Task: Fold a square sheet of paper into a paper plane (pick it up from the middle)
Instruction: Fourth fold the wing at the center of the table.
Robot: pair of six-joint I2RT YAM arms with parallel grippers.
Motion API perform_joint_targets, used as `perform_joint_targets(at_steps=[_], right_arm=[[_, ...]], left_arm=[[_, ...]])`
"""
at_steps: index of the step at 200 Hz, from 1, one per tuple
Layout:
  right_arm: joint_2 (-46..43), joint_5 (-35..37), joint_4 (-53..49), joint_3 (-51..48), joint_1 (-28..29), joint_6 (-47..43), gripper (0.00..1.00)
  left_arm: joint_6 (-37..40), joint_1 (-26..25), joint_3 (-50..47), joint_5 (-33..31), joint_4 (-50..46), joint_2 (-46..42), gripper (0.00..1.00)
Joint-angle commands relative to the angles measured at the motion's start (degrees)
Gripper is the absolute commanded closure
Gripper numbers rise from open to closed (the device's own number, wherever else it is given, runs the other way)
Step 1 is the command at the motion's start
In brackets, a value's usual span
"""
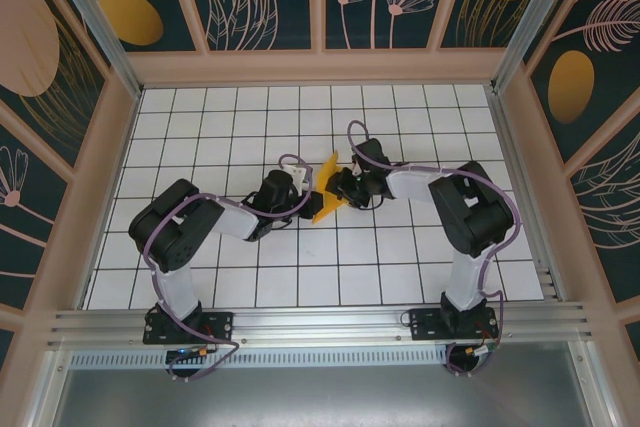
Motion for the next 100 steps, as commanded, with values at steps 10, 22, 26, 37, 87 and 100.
perform_joint_targets(at_steps=[10, 22, 26, 37, 87, 100], right_arm=[[-3.08, 1.33, 1.31, -5.56, -3.34, -6.45, 0.56], [-5.64, -2.01, 4.57, -7.0, -4.52, -8.56, 0.56], [-6.68, -2.96, 5.82, -7.68, -4.94, -9.2, 0.56], [-8.63, -4.56, 7.75, -8.85, -5.53, -11.0, 0.56], [-10.24, -6.43, 9.61, -8.36, -5.93, -14.66, 0.56], [-8.59, -6.49, 9.5, -7.21, -5.92, -14.93, 0.55]], left_arm=[[1.62, -0.1, 1.35, 0.99, -0.6, 0.52, 0.89], [1.86, -0.1, 1.64, 1.57, -0.61, 0.44, 0.89], [1.96, -0.1, 1.73, 1.71, -0.69, 0.51, 0.89], [2.24, -0.1, 2.17, 2.15, -1.33, 0.59, 0.89], [2.6, -0.08, 3.49, 4.09, -2.36, 1.38, 0.89], [2.64, -0.18, 3.84, 4.44, -2.67, 1.65, 0.89]])
